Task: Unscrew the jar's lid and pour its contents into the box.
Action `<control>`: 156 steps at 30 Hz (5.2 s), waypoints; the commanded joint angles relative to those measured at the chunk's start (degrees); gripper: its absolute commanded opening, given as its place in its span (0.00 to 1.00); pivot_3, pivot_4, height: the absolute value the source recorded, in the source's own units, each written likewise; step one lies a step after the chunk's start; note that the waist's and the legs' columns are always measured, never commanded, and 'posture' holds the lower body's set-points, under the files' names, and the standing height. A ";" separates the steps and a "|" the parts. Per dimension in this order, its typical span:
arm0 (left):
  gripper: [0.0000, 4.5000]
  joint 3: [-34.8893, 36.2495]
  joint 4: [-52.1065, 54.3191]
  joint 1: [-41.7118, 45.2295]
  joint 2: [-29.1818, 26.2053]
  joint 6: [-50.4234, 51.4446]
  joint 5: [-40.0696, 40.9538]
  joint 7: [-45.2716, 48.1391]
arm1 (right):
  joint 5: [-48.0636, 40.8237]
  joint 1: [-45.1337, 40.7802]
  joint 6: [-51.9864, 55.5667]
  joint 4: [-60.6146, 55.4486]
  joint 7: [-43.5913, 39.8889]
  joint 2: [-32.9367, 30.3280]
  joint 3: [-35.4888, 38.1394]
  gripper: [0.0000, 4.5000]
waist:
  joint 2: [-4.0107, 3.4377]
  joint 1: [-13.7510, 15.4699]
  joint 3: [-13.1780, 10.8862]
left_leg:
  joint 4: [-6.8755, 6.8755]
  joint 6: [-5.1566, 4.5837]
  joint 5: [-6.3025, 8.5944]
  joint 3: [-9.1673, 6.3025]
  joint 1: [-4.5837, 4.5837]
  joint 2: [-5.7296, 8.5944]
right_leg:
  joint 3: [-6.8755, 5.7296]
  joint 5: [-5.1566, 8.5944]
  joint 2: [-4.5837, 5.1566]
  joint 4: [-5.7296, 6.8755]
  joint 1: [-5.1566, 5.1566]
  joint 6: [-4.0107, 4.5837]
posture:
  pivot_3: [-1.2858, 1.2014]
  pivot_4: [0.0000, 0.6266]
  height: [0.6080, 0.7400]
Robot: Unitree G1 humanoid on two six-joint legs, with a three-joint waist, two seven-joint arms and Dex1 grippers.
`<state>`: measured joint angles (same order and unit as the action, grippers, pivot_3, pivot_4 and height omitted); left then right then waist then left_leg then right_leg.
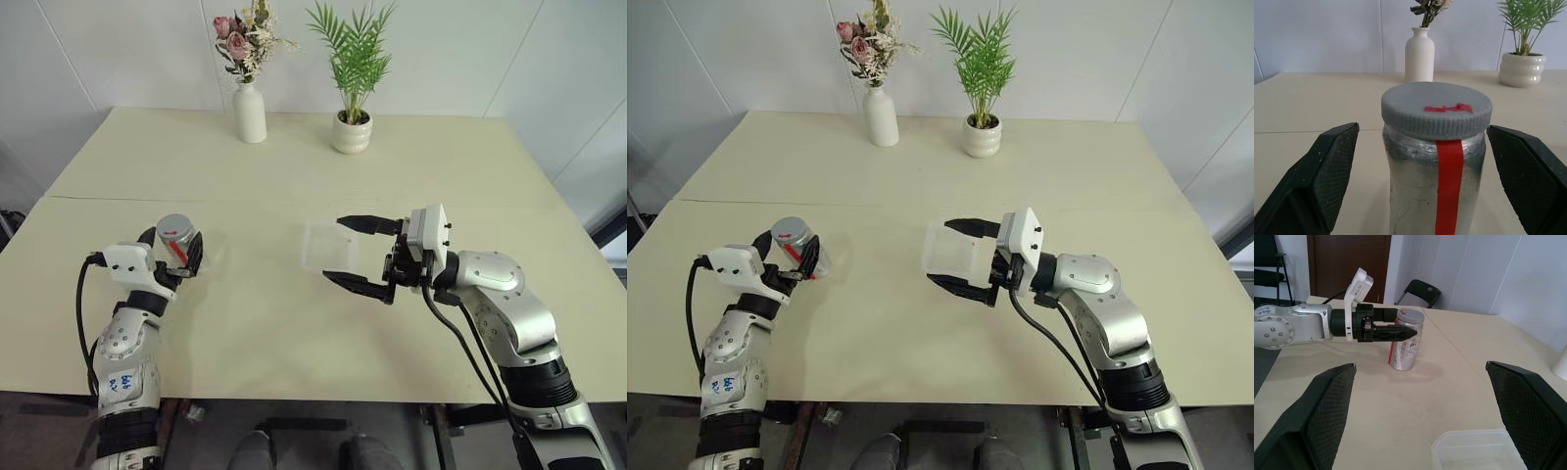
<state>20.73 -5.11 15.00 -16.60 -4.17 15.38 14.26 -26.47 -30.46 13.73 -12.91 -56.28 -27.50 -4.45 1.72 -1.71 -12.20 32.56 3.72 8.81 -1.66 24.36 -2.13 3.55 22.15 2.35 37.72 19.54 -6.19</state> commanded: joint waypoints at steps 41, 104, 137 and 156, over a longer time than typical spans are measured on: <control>0.56 -20.05 3.12 15.63 -6.71 11.77 11.28 38.48 | -3.81 -3.40 20.27 -15.84 18.03 1.70 -1.26 1.00 | -0.01 -0.08 -0.01 | -0.33 0.03 -0.02 0.02 0.05 -0.01 | 0.02 0.06 0.00 -0.11 0.17 0.08 | 0.52 0.24 1.00; 0.56 -23.30 1.61 18.92 -8.79 19.10 16.21 57.24 | -9.32 -9.51 21.43 -7.86 -3.97 -3.08 -3.05 0.57 | -0.05 -0.06 -0.04 | -0.40 0.03 -0.03 0.01 0.10 0.00 | 0.00 0.09 -0.01 -0.16 0.21 0.08 | 0.52 0.24 1.00; 0.56 -20.89 2.14 16.77 -8.14 14.18 15.12 55.47 | -7.16 -12.51 18.23 -4.28 -1.76 -1.75 -0.60 1.00 | -0.08 -0.01 -0.06 | -0.38 0.03 -0.02 -0.01 0.13 -0.04 | -0.01 0.10 0.00 -0.19 0.24 0.08 | 0.52 0.24 1.00; 0.56 -22.06 -1.01 16.81 -2.96 9.07 13.15 52.50 | -4.84 -10.87 22.62 -5.53 7.63 2.58 -3.75 1.00 | -0.08 -0.05 -0.06 | -0.33 0.03 -0.03 -0.01 0.15 -0.02 | -0.01 0.09 -0.01 -0.12 0.24 0.08 | 0.52 0.24 1.00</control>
<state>-1.18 -7.11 31.52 -19.87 5.64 28.30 66.45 -31.46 -40.23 37.46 -17.60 -49.01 -25.39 -8.49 1.64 -1.76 -12.26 32.23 3.75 8.79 -1.67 24.50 -2.15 3.55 22.24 2.33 37.61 19.79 -6.11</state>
